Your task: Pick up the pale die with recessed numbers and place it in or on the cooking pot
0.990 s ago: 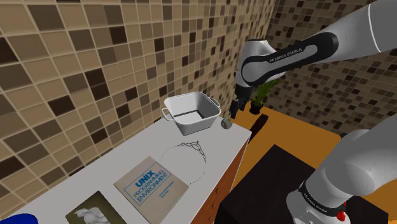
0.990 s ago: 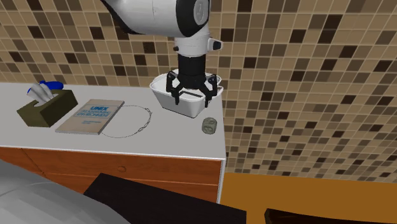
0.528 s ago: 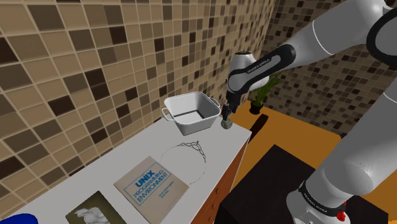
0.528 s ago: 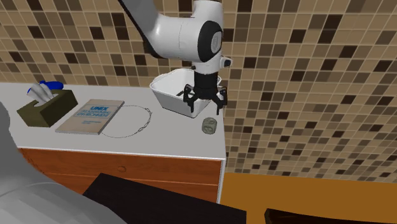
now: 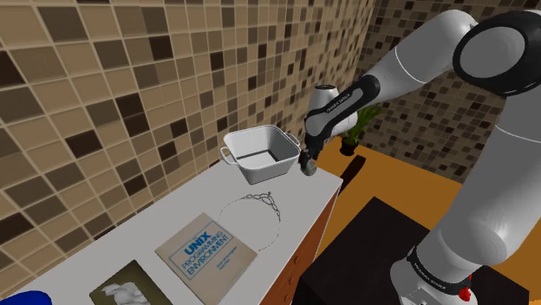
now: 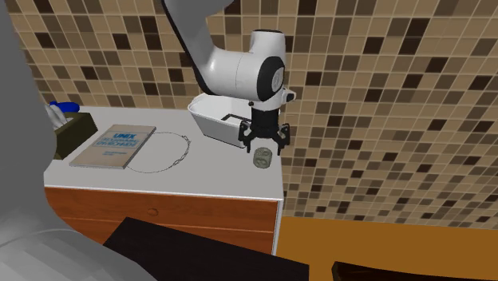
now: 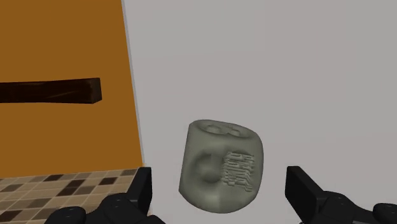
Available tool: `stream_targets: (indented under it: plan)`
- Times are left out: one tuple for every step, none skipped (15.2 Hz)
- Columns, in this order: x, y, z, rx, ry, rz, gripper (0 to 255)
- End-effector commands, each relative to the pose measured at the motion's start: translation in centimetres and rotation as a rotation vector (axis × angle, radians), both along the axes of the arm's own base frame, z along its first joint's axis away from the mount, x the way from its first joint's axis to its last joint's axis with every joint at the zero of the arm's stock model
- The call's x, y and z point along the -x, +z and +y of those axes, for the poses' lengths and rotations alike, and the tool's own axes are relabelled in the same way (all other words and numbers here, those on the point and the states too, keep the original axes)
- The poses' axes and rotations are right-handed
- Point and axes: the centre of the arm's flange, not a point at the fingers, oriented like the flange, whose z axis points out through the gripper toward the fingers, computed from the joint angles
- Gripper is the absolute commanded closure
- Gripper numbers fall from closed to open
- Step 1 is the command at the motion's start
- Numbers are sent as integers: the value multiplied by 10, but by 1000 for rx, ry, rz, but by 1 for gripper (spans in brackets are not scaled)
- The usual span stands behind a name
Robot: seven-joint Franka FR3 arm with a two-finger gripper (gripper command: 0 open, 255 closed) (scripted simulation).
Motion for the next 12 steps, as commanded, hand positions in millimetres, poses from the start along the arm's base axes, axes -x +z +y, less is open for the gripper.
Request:
stream_targets:
  plan:
    - [0, -11, 0, 0, 0, -1, 0]
    - [0, -20, 0, 0, 0, -1, 0]
    - [0, -20, 0, 0, 0, -1, 0]
    - [0, -20, 0, 0, 0, -1, 0]
    - [0, -20, 0, 0, 0, -1, 0]
    - [0, -20, 0, 0, 0, -1, 0]
    - [0, -20, 0, 0, 0, -1, 0]
    - [0, -20, 0, 0, 0, -1, 0]
    - [0, -20, 0, 0, 0, -1, 0]
    - [0, -20, 0, 0, 0, -1, 0]
    - [0, -20, 0, 0, 0, -1, 255]
    - [0, -20, 0, 0, 0, -1, 255]
